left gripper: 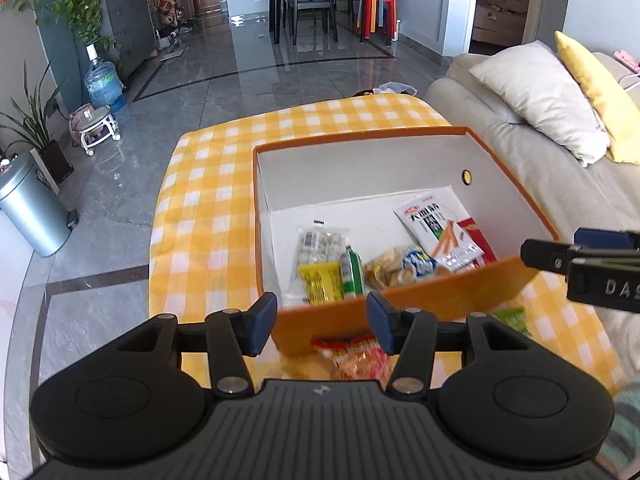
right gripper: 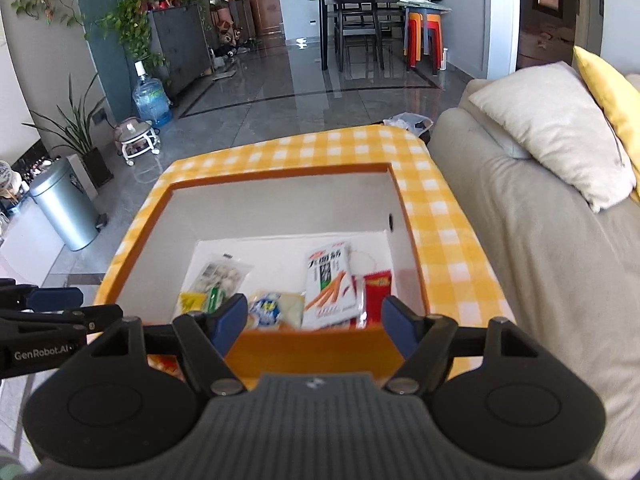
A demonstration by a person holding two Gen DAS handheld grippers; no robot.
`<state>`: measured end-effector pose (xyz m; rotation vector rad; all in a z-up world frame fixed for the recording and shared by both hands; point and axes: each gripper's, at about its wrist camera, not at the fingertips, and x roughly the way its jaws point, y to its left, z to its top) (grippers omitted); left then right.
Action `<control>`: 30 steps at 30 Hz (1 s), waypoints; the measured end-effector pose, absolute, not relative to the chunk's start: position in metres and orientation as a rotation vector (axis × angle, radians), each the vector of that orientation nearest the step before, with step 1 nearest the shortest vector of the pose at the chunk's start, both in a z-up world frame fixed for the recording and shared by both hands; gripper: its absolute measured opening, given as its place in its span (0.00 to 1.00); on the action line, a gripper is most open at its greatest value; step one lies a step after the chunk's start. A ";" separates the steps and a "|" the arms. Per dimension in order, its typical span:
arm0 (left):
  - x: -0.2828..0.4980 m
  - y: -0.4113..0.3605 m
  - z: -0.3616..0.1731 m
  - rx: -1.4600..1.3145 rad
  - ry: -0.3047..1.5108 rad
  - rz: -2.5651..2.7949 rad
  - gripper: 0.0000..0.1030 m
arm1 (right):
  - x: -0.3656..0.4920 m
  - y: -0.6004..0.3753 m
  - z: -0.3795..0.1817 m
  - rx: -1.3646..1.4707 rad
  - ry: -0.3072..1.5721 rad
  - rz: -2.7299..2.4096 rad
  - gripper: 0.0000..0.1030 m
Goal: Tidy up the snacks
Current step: 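Withdraw both tools from the box toward the remaining snacks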
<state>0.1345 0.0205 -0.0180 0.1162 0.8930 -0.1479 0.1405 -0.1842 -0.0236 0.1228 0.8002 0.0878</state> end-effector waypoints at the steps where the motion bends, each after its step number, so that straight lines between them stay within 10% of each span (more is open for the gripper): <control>1: 0.129 0.022 -0.017 0.113 0.894 -0.150 0.59 | 0.134 -0.184 -0.024 0.121 0.802 0.085 0.70; 30: 0.068 0.025 -0.073 0.009 1.035 -0.176 0.62 | 0.070 -0.202 -0.120 0.216 1.136 0.038 0.62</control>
